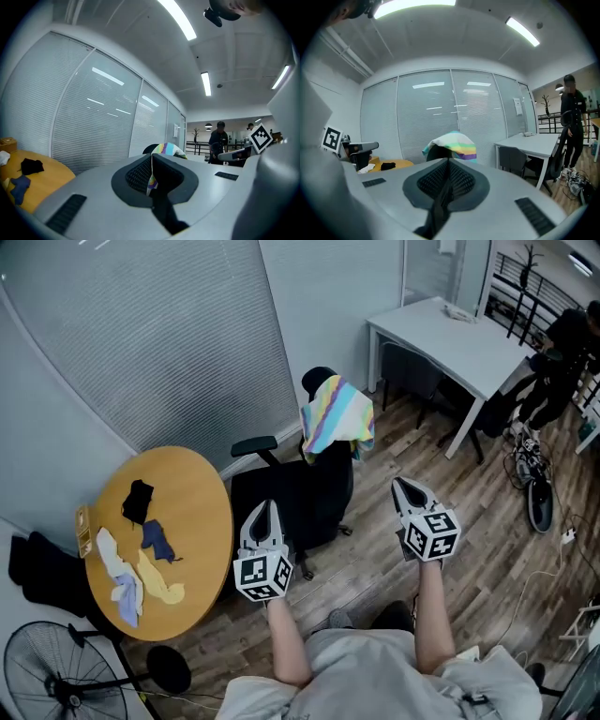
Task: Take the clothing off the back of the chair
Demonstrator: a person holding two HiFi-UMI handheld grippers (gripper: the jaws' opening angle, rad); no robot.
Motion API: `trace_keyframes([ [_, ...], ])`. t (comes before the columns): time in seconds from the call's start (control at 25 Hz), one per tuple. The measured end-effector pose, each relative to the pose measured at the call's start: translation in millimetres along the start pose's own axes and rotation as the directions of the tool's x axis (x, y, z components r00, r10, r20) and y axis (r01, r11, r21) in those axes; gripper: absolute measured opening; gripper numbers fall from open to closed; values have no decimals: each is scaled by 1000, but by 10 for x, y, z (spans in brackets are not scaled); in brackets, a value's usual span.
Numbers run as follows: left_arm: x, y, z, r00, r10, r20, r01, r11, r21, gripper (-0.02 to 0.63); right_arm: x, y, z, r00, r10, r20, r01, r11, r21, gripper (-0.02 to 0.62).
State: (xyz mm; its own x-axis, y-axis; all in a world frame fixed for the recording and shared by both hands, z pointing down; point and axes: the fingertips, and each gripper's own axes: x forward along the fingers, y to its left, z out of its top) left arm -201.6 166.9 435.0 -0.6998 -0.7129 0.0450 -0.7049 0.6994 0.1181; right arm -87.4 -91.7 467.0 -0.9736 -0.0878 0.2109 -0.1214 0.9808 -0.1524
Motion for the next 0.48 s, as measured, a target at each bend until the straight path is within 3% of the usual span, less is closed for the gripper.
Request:
trace_keyframes([
  [0.2, 69, 121, -104, 999, -3, -39, 3, 1000, 1, 28, 178, 58, -51, 997, 72, -8, -72, 996, 46, 21],
  [0.48, 342, 276, -267, 997, 41, -64, -44, 998, -36, 29, 461, 3, -51, 990, 138, -18, -138, 990, 28, 21],
])
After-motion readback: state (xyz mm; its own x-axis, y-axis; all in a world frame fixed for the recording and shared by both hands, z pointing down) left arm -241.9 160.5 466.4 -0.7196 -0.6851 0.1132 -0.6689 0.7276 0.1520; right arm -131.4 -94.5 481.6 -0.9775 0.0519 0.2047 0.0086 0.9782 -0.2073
